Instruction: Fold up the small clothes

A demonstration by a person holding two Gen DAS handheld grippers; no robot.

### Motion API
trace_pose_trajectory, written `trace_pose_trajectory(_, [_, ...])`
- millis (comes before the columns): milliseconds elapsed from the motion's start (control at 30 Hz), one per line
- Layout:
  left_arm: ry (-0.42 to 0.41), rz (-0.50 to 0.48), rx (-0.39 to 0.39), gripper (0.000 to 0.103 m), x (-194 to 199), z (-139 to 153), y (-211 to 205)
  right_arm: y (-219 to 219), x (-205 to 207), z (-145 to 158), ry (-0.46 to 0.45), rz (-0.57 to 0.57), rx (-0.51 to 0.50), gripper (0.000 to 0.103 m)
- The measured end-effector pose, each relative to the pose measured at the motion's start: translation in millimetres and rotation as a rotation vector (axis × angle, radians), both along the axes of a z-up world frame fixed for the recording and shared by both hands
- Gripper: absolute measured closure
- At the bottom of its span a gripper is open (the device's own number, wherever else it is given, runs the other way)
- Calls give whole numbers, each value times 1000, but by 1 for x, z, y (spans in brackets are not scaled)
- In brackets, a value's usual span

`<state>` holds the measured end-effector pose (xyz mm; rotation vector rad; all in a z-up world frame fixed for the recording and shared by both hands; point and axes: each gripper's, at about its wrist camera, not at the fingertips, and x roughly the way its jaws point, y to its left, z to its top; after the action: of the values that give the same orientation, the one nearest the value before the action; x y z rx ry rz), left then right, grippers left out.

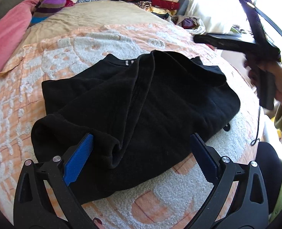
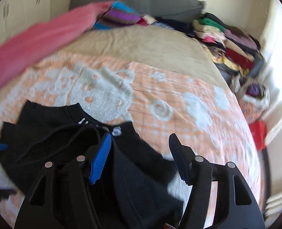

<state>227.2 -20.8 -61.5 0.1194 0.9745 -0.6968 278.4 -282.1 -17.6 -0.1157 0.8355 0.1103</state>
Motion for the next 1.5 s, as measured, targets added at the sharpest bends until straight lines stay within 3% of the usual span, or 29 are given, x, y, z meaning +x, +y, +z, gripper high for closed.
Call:
trace_pose_trajectory(100, [-26,-14,-5,10,-1,9,7,-11,-47,-1,10,55,92,41])
trace_pose_trajectory(200, [-66,71,35,10,2,22,21,-10,-75,-16,86,92,114,41])
trace_pose_trajectory(367, [-64,151,24,10,9,36,54,-14,-65,-55,262,62,185,44])
trace_pose_trajectory(433, [-36,145,16,10,11,35,60,-11,-51,-67,309,60,178,61])
trace_pose_trajectory(467, [-18,136,13,10,11,32,60,-11,-44,-68,316,66,191,64])
trace_pose_trajectory(533, [31,101,10,10,12,24,60,-7,-26,-65,304,79,205,65])
trace_pose_trajectory(600, [27,90,16,10,11,20,57,-8,-12,-59,262,81,204,65])
trace_pose_trajectory(700, [81,39,-81,10,12,15,53,-17,15,-43,153,19,155,63])
trace_pose_trajectory(800, [116,22,-118,10,13,8,49,-37,32,-36,117,-74,183,41])
trace_pose_trajectory(867, [141,3,-128,10,13,3,44,-42,33,-34,112,-96,197,41])
trace_pose_trajectory(1000, [181,-30,-127,10,13,-9,29,-34,5,-33,89,-39,189,38])
trace_pose_trajectory(1100, [181,-5,-137,10,17,-15,25,-22,-26,-40,90,4,170,38])
trace_pose_trajectory(1267, [168,38,-186,10,31,-11,26,-12,-75,-54,116,23,246,38])
trace_pose_trajectory(1367, [118,110,-213,10,50,-2,30,-9,-85,-57,134,28,262,36])
trace_pose_trajectory(1400, [99,148,-210,10,61,1,33,-7,-87,-59,145,30,260,31])
trace_pose_trajectory(1500, [84,273,-215,10,86,10,49,-5,-93,-57,143,33,236,30])
